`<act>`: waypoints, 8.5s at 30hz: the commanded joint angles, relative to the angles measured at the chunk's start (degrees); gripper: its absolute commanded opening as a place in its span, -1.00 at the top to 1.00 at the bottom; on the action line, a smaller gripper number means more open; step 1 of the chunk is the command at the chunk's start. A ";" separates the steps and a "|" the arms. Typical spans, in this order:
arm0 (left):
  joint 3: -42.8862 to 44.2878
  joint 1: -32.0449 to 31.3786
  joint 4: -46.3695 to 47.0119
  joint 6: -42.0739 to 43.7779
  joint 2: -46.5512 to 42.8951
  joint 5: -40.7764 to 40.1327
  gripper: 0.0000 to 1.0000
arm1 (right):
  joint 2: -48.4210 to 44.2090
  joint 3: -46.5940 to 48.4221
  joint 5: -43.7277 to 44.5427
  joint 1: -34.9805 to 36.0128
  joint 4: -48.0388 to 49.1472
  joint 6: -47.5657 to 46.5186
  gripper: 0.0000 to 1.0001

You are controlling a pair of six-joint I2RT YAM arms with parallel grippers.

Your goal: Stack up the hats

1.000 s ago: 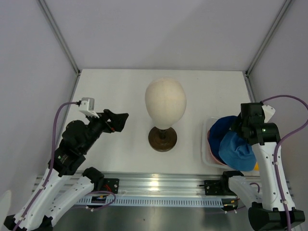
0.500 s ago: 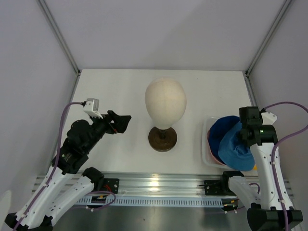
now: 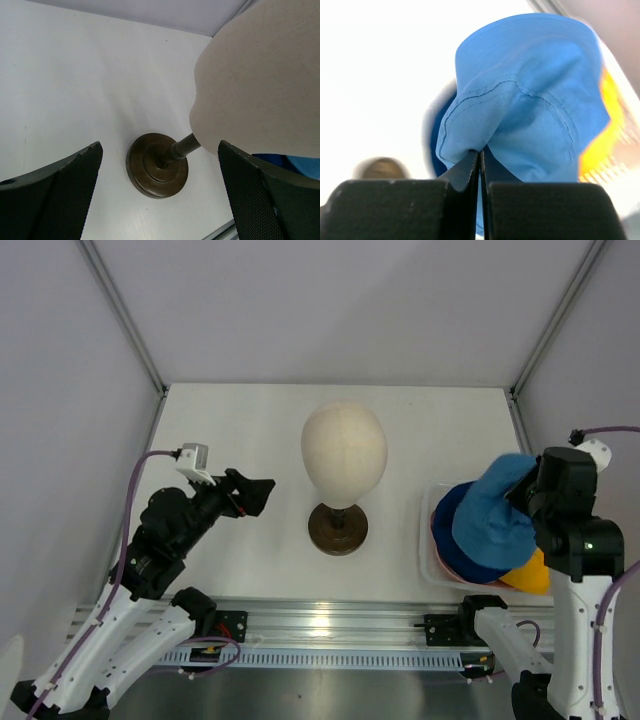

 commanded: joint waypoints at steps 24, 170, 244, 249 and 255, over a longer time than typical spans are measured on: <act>4.33 -0.35 1.22 2.45 0.07 -4.79 -0.99 | 27.20 48.81 -81.45 -0.09 45.41 14.60 1.00; -24.58 -17.05 59.06 -21.19 5.61 -5.41 0.99 | 4.17 -30.29 -40.24 19.59 84.04 50.57 0.63; 3.71 -9.07 13.10 -2.98 1.92 -22.65 -0.99 | 7.34 -3.92 -21.97 -2.29 24.56 0.03 -0.99; -0.15 -0.63 10.37 -10.10 1.39 -17.45 -0.99 | 1.28 -8.12 -10.98 -2.90 13.31 6.43 -0.99; -4.63 3.25 8.52 -11.17 -0.10 -12.80 -0.99 | -3.29 -15.43 -1.94 -3.26 3.91 13.46 -0.99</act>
